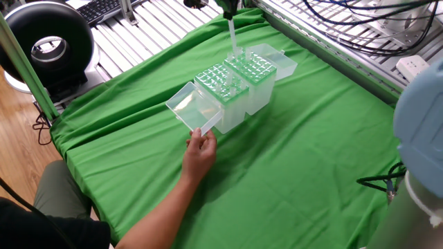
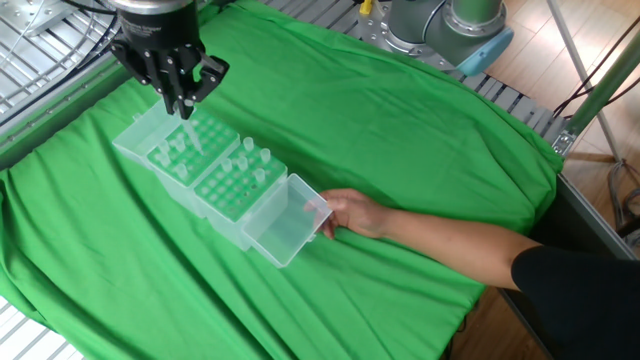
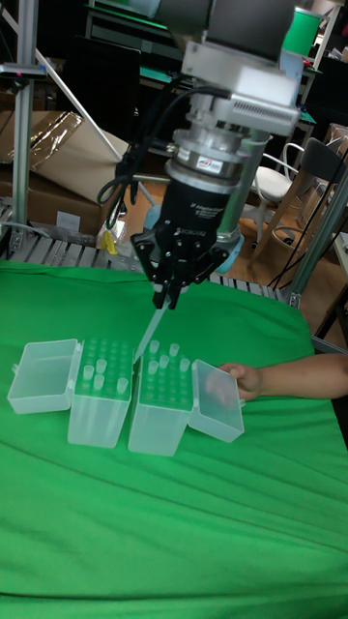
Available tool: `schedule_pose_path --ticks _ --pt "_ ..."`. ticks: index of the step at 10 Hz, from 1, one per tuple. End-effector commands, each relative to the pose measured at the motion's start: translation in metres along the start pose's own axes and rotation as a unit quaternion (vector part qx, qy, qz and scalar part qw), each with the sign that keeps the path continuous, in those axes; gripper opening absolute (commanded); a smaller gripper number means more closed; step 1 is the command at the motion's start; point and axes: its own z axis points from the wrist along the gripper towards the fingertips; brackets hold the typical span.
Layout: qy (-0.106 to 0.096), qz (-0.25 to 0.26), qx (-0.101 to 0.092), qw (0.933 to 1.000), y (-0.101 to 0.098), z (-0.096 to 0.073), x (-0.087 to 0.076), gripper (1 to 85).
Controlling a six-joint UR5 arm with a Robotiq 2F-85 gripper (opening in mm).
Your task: Insert a large pipette tip into the holder for large pipette tips
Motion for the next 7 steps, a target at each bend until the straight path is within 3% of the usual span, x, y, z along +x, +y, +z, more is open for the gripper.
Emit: schedule_pose_path --ticks 1,5,7 --pt "-0.016 0.017 -0.008 0.9997 0.026 -0.018 -0.019 7.0" --pt "-0.055 0.023 -0.032 0.9977 0.055 -0.012 -0.046 7.0" --pt "-0.051 0.028 -0.023 0.9980 0.061 -0.004 -0.044 6.0"
